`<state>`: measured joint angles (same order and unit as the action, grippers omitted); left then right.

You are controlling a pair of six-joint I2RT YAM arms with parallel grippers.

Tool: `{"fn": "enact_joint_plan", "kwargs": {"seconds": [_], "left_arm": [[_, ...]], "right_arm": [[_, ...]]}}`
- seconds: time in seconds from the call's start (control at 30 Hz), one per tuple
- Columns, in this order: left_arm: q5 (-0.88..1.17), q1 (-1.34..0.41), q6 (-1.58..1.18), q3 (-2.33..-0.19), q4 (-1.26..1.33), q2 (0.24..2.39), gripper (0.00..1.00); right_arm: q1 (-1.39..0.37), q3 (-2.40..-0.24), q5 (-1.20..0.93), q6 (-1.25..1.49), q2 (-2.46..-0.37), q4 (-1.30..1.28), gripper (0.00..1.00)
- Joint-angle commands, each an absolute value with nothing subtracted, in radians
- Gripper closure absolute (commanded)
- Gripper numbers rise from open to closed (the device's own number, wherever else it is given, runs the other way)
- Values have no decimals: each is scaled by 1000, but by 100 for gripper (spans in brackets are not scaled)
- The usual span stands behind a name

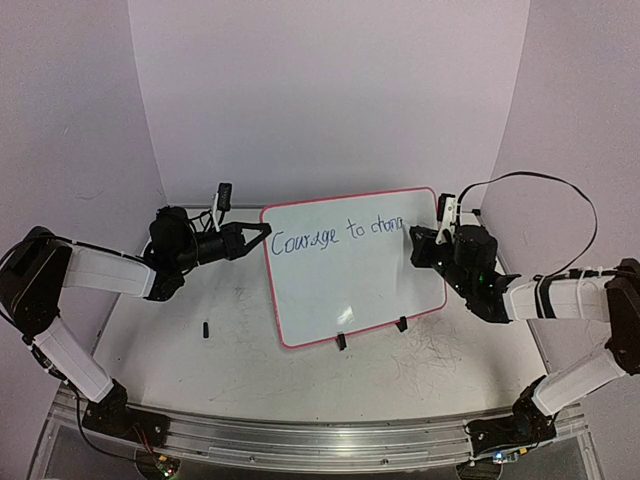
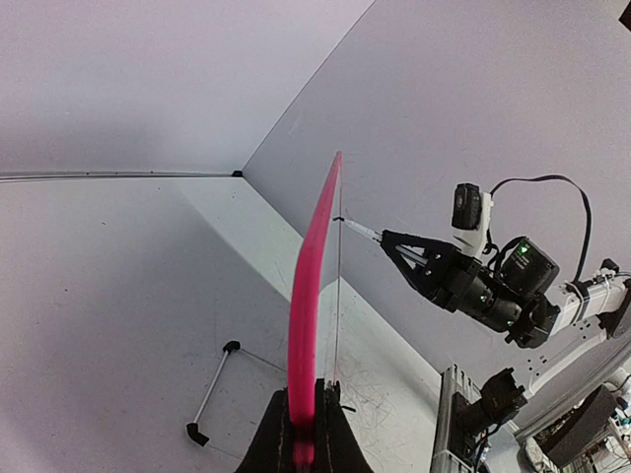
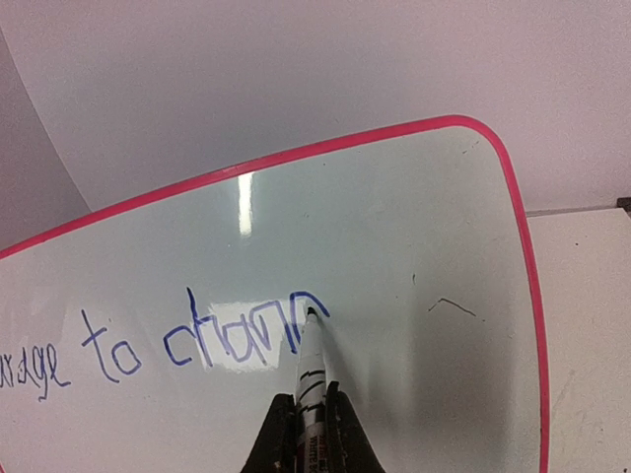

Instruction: Write a sentence on the whiteboard

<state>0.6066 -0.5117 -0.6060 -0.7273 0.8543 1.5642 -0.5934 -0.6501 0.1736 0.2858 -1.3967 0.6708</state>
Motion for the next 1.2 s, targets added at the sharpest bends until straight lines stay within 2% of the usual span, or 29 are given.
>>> {"fn": "enact_joint_plan", "kwargs": {"seconds": [0.0,1.17], "left_arm": [[635,-555,-539,-738,737,1579,100],[631,-555,-533,-739,737,1586,100]], "right_arm": [[-590,-698,195,270,-1425,686,100],[-598,-552,116,311,-1321,617,100]]}}
